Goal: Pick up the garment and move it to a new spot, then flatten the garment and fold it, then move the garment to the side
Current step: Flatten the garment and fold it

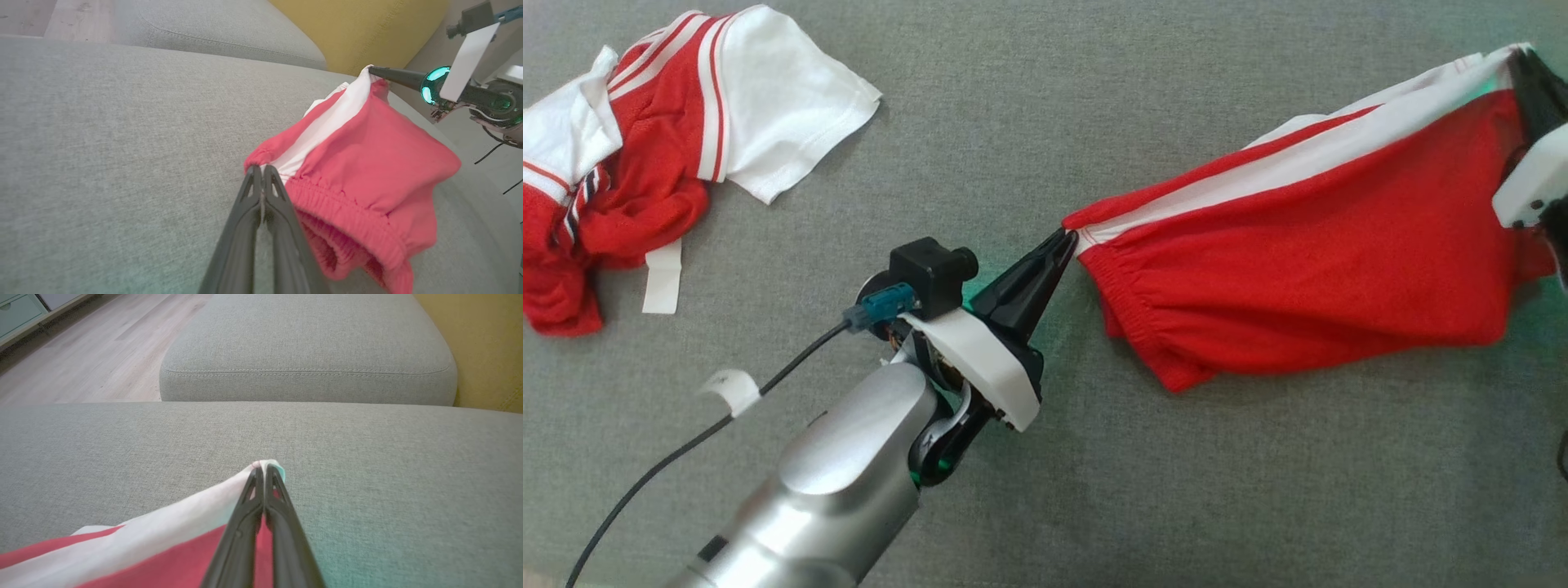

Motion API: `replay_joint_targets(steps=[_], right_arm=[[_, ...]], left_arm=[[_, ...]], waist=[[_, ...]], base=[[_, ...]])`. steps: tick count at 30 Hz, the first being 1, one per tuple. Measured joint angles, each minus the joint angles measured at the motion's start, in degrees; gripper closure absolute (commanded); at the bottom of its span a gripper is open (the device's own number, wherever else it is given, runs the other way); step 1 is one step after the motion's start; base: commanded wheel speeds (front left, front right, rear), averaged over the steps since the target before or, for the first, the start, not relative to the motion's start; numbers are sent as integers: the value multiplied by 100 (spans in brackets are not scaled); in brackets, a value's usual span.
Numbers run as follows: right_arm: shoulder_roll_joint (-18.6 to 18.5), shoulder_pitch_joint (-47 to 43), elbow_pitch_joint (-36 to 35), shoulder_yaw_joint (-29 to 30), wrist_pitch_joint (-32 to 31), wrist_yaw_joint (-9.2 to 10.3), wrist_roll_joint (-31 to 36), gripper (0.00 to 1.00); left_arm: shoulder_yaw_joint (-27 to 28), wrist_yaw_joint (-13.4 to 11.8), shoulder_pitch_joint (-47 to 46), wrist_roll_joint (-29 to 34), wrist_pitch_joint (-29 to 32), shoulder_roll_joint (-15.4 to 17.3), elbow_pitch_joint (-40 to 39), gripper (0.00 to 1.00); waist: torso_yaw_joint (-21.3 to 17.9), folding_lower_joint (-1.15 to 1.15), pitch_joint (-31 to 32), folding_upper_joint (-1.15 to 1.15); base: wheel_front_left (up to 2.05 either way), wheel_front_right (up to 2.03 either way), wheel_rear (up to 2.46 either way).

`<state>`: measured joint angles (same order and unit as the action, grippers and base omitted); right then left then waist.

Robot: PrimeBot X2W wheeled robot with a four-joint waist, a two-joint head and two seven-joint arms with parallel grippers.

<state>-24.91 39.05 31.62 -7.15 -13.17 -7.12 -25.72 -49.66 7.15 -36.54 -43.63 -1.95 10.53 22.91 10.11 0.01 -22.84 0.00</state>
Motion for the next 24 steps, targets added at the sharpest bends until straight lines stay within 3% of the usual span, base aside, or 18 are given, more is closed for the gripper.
replay_joint_targets(steps=[1, 2, 3, 5, 7, 9, 14, 19, 24], right_arm=[[0, 73, 126, -65, 64, 1, -7, 100], [3, 135, 246, -107, 137, 0, -36, 69], [4, 193, 363, -145, 215, 0, -69, 0], [13, 254, 521, -214, 424, 0, -153, 0], [13, 252, 589, -311, 591, 0, -320, 0], [-48, 123, 599, -490, 762, 0, -580, 0], [-286, -721, 630, -556, 759, 1, -943, 0], [-465, -1184, 1027, -348, 676, 1, -1109, 0], [-460, -1183, 1454, -188, 431, 1, -1218, 0]], left_arm=[[-7, 0, -9, 0, -29, -2, 24, 100], [-5, 0, -18, 0, -86, -7, 49, 100], [-5, 0, -29, 0, -134, -10, 80, 100], [-5, 0, -44, 0, -276, -22, 140, 0], [-5, -3, -46, 13, -430, -40, 205, 0], [4, -160, 3, 142, -779, -58, 291, 0], [299, -879, 542, 537, -1213, -130, 191, 0], [1111, -1740, 1343, 1507, -1251, -310, -896, 0], [1449, -2102, 2228, 2428, -1276, -382, -1642, 0]], waist=[[8, 0, -9, 0], [10, 0, -11, 0], [9, -1, -5, 0], [3, -1, 32, 0], [-1, -1, 108, 0], [-3, -1, 276, 0], [19, -2, 616, 0], [239, -2, 816, 0], [549, -2, 907, 0]], base=[[0, 0, 0], [0, 0, 0], [0, 0, 0], [0, 0, 0], [0, 0, 0], [0, 0, 0], [0, 0, 0], [0, 0, 0], [0, 0, 0]])
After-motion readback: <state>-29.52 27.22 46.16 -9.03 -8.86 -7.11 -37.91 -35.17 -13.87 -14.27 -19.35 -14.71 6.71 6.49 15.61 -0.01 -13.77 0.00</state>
